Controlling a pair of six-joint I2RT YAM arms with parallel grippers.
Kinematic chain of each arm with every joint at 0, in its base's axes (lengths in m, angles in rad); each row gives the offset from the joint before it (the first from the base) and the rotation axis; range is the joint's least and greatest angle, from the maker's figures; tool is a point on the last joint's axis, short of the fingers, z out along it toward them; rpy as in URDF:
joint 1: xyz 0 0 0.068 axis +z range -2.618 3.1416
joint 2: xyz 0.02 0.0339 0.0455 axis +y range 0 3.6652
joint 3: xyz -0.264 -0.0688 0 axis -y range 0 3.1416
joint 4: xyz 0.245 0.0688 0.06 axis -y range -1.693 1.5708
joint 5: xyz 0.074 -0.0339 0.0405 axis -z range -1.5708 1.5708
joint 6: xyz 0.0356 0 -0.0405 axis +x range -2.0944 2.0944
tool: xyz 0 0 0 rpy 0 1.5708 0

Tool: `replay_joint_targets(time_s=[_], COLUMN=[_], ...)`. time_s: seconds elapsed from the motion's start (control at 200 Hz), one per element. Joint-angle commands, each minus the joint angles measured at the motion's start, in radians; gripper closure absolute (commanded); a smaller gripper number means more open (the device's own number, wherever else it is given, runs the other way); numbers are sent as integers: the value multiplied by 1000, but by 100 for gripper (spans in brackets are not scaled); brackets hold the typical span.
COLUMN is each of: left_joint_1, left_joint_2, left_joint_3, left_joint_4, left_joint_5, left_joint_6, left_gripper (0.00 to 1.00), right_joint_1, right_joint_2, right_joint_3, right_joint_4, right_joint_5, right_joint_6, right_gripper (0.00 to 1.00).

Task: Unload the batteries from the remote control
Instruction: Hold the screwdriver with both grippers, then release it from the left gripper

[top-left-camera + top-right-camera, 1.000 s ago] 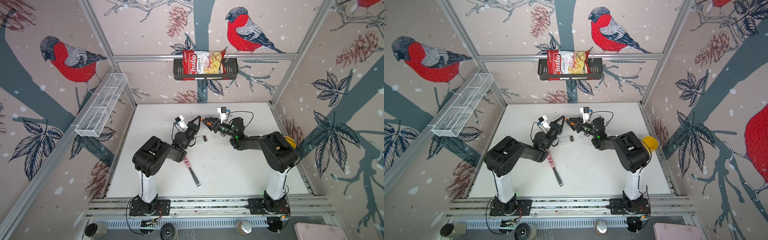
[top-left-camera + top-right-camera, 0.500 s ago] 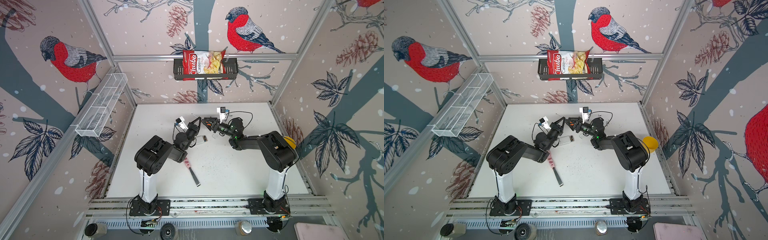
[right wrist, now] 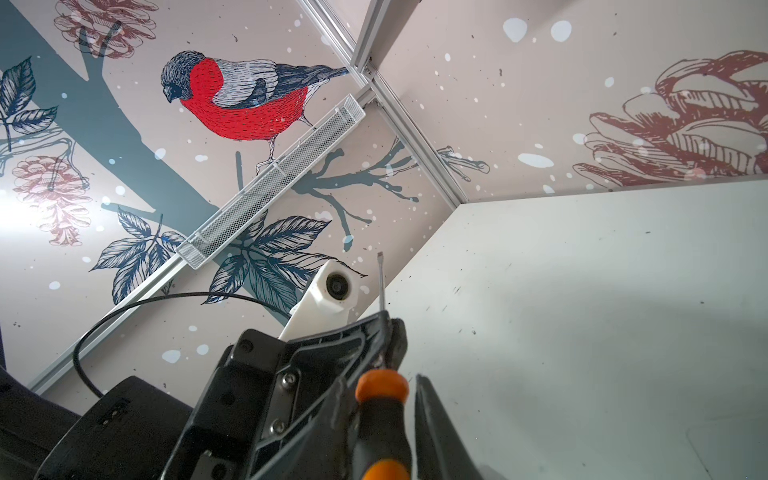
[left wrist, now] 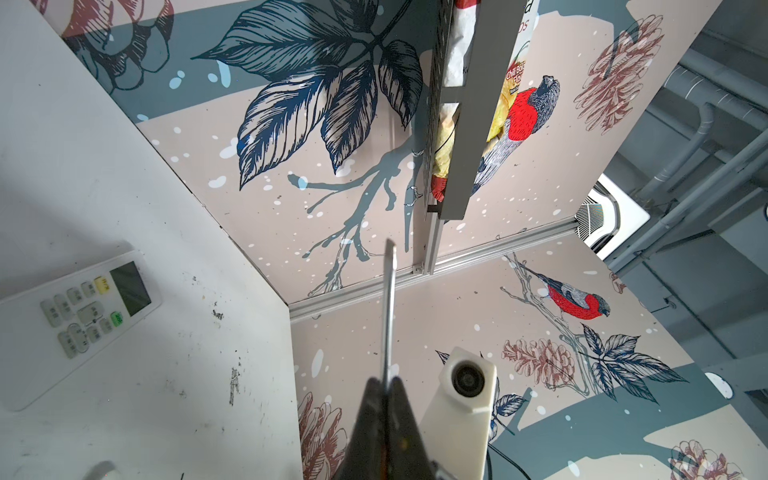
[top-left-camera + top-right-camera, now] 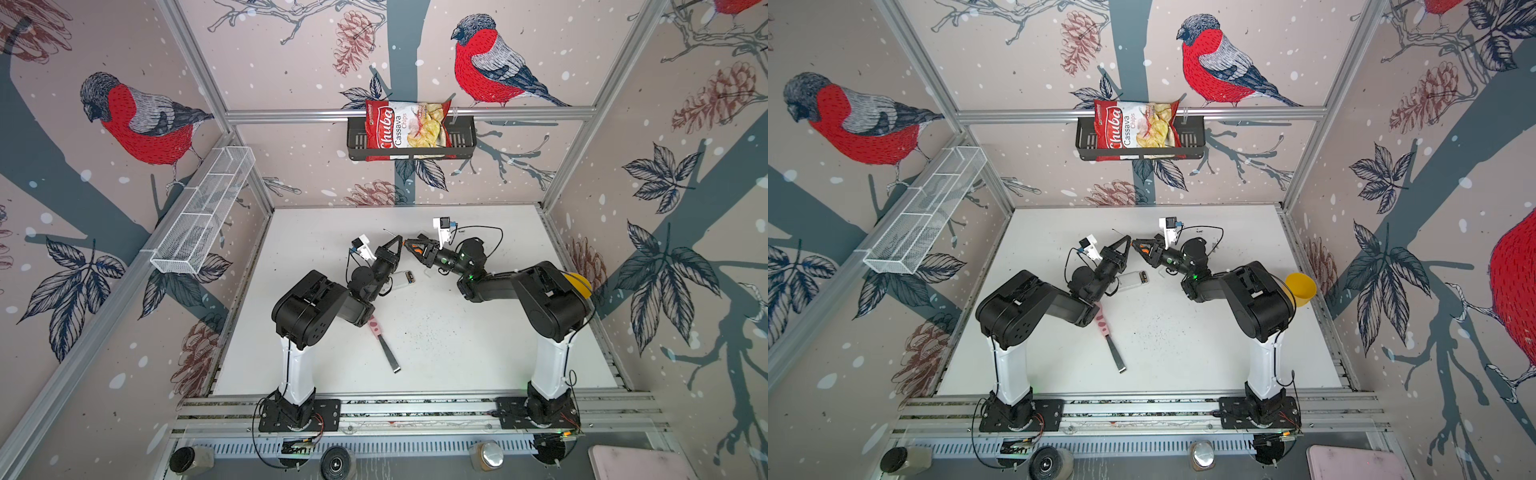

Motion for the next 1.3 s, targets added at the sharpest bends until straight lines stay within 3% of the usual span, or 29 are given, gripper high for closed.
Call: replay_joint_targets(time_s=[0.0, 0.24, 0.495, 0.56, 0.605, 0.635, 0.705, 1.071, 1.191, 1.296], left_joint_1=[-5, -9, -10, -7, -3, 0, 10, 96, 95, 90], left_joint_2=[17, 38, 60, 57, 43, 27, -24, -226, -332, -467], left_joint_3=[2, 13, 18, 15, 8, -2, -24, -195, -244, -282], left_joint_4=[68, 69, 102, 100, 81, 64, 16, -167, -344, -526], left_joint_5=[19, 52, 88, 103, 113, 116, 118, 156, 140, 100], left_joint_6=[4, 13, 23, 44, 68, 89, 144, 258, 353, 463], left_gripper=[100, 100, 100, 71, 38, 23, 4, 4, 4, 4], right_joint_1=[-3, -16, -31, -37, -43, -47, -58, -137, -133, -128], right_joint_2=[1, -9, -41, -58, -73, -86, -121, -326, -353, -375], right_joint_3=[-1, -13, -28, -29, -34, -37, -47, -20, 60, 89], right_joint_4=[83, 81, 47, 7, -25, -51, -123, -802, -1129, -1290], right_joint_5=[0, 0, 3, 4, 6, 5, 2, 31, 69, 89], right_joint_6=[23, 24, 6, -13, -29, -41, -76, -333, -452, -503], right_gripper=[78, 99, 100, 100, 100, 100, 100, 100, 100, 100])
